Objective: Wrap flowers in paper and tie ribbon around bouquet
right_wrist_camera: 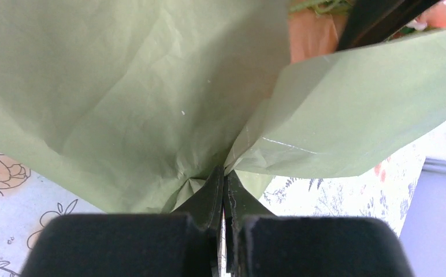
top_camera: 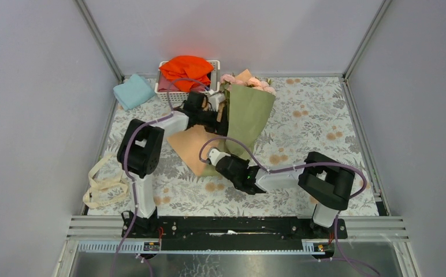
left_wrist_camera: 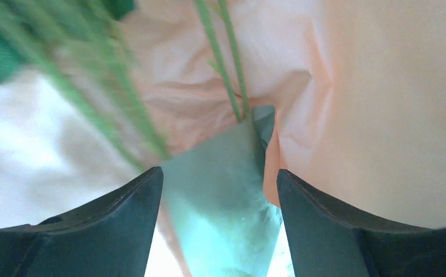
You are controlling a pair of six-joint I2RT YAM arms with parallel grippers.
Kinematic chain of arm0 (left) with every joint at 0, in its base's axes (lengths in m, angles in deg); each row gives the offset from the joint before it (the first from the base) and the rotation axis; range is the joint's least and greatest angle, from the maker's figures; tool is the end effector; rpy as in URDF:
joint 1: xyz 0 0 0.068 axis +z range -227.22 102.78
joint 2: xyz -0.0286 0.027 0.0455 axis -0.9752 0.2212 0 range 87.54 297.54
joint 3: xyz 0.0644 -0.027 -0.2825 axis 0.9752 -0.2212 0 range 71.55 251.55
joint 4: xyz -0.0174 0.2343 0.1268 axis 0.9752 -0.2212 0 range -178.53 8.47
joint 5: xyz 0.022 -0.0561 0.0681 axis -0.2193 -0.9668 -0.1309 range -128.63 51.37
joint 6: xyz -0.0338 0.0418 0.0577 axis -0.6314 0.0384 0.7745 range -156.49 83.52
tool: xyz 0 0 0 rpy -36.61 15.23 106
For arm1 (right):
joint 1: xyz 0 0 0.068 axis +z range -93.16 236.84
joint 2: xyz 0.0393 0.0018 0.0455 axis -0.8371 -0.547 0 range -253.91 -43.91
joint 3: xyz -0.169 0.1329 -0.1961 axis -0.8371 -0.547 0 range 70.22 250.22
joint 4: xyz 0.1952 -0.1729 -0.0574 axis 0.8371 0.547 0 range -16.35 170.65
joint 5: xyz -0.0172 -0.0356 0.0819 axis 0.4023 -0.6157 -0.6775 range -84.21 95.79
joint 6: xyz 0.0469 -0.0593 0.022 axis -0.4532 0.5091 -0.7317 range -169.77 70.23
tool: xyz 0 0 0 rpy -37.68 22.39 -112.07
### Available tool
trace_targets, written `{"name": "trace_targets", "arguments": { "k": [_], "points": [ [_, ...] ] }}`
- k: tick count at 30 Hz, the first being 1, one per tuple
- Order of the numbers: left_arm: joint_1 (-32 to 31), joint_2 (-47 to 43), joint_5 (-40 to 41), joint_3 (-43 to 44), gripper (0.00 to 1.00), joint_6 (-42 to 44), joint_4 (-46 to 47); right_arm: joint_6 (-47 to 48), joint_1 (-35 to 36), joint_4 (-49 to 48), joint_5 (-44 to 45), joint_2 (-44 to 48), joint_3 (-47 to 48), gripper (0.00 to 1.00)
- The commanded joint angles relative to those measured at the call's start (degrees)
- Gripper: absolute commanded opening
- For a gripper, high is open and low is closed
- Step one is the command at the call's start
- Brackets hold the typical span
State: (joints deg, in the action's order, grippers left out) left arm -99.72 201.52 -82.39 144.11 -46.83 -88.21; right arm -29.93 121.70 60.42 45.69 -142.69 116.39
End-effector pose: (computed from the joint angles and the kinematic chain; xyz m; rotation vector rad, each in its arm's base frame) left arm 0.3930 -0.2134 0.1594 0.6202 2.3444 -1.1828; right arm 0.1923 0.3080 0.1502 -1.1288 1.7645 -0.3184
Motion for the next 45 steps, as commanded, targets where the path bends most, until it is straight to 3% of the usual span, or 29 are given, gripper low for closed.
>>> {"name": "trace_targets", "arguments": {
  "k": [1, 7, 15, 24, 28, 37, 39, 40, 42, 43, 44, 45],
  "points": [
    [6.24, -3.98, -6.45, 3.89, 0.82, -2.35, -3.75, 4.06, -0.07, -1.76, -3.15, -2.11, 3.55, 0.0],
    [8.0, -7.43, -13.36, 2.86, 0.99, -4.75, -2.61, 5.89, -0.42, -1.57, -3.85, -3.35, 4.82, 0.0],
    [9.34, -7.3, -18.5, -1.34, 0.99, -16.07, 7.63, 7.21, -0.68, -1.36, -4.39, -3.08, 4.97, 0.0],
    [9.37, -13.08, -21.83, -5.12, 0.99, -19.21, 16.56, 7.94, -1.05, -1.18, -4.93, -3.0, 5.16, 0.0],
    [8.83, -12.92, -15.89, -4.75, 0.99, -14.25, 10.29, 8.47, -1.22, -1.18, -5.11, -3.05, 5.22, 0.0],
    [5.19, -4.88, -12.58, -0.47, 0.98, -11.36, 4.23, 9.98, -1.26, -0.55, -5.4, -2.9, 5.83, 0.0],
    [4.41, -4.21, -12.33, 0.42, 0.89, -11.13, 4.13, 10.3, -1.31, 0.06, -5.65, -2.86, 6.03, 0.0],
    [4.18, -4.06, -12.17, 0.87, 0.77, -10.98, 4.17, 10.46, -1.27, 0.25, -5.73, -2.82, 6.03, 0.0],
    [4.07, -3.69, -12.06, 1.29, 0.44, -11.22, 4.7, 11.07, -1.28, 0.64, -5.67, -2.54, 6.03, 0.0],
    [4.17, -3.52, -11.68, 1.42, 0.15, -11.28, 4.58, 11.19, -1.3, 0.77, -5.46, -2.2, 6.08, 0.0],
    [4.61, -3.23, -11.1, 1.58, 0.01, -11.13, 4.26, 11.1, -1.3, 1.13, -5.23, -1.78, 6.23, 0.01],
    [5.07, -2.81, -10.43, 1.6, 0.0, -10.8, 3.94, 10.21, -1.31, 1.79, -5.03, -1.17, 6.48, 0.05]
  ]
}}
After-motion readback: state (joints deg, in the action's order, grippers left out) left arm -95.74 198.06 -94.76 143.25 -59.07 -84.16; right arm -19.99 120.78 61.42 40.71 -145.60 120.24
